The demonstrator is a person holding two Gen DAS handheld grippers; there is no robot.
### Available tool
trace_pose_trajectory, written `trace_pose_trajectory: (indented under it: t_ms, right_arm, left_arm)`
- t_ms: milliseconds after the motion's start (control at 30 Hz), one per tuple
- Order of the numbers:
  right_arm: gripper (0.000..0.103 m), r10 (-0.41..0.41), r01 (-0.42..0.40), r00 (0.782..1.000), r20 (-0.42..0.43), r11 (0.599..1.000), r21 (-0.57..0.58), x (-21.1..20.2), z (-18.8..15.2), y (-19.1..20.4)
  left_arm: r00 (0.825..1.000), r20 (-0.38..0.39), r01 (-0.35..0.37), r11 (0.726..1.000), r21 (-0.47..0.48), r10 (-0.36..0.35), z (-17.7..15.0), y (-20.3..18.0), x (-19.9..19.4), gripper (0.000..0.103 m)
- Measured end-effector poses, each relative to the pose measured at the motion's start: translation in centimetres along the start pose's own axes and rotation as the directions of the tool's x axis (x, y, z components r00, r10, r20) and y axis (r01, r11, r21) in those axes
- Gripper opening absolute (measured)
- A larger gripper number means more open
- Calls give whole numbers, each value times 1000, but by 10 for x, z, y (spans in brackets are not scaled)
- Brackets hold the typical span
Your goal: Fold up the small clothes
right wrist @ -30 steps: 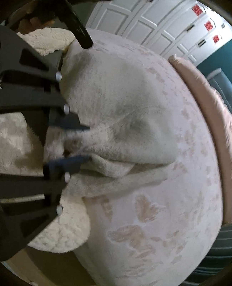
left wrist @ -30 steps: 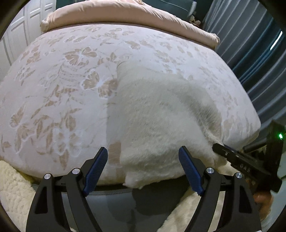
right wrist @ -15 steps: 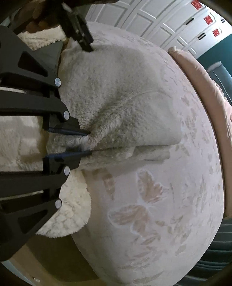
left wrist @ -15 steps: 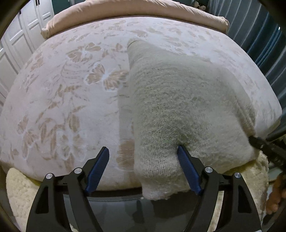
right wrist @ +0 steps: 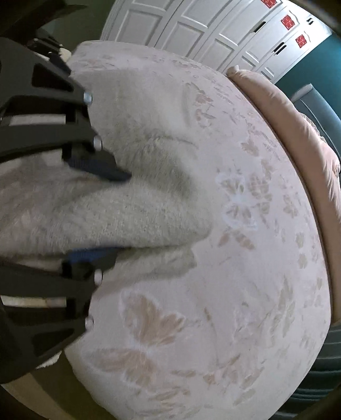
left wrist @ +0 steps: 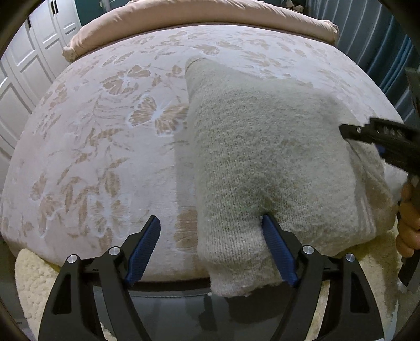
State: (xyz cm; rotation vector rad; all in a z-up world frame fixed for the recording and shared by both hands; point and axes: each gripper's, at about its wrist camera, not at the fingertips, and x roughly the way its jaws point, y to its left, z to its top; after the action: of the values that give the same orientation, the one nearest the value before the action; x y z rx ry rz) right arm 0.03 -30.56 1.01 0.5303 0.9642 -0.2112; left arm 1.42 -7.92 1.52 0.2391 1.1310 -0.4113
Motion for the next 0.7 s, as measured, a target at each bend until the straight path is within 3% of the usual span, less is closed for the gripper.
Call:
trace_pose_trajectory:
  t_ms: [33, 167, 233, 300, 433, 533, 600, 667, 700]
  right_arm:
    - [13, 12, -10, 999, 44, 999, -30, -13, 3, 10]
    - [12, 39, -30, 982, 187, 998, -53, -48, 6, 17]
    - [12, -1, 6, 990, 142, 999, -34, -29, 5, 7]
    - [13, -56, 56, 998, 1, 998, -20, 17, 0, -10]
    - [18, -27, 27, 999, 46, 1000, 3, -4, -1, -11]
    - [19, -46, 50, 994, 104, 998, -38, -36, -10, -4]
    - [26, -57, 64, 992, 109, 996, -67, -45, -20, -2]
    - [45, -74, 83, 991, 108, 993, -82, -53, -34, -4]
    - [47, -85, 93, 990, 109, 993, -76, -55, -39, -3]
  left_arm:
    - [1000, 0, -5, 1000, 1, 5, 0, 0, 0, 78]
    - [1000, -1, -4, 1000, -9, 4, 0, 1, 0, 78]
    - [1000, -3, -3, 1000, -11, 3, 1, 1, 1, 79]
    - [1000, -7, 3, 1000, -11, -3, 0, 0, 2, 79]
    - [1000, -4, -9, 1000, -8, 9, 1, 0, 2, 79]
    - [999, -5, 37, 997, -64, -38, 0, 8, -1, 79]
    - [997, -1, 82, 991, -108, -82, -1, 18, -3, 79]
    - [995, 7, 99, 988, -119, -99, -3, 22, -7, 79]
    - [995, 14, 103, 988, -118, -102, -4, 23, -11, 79]
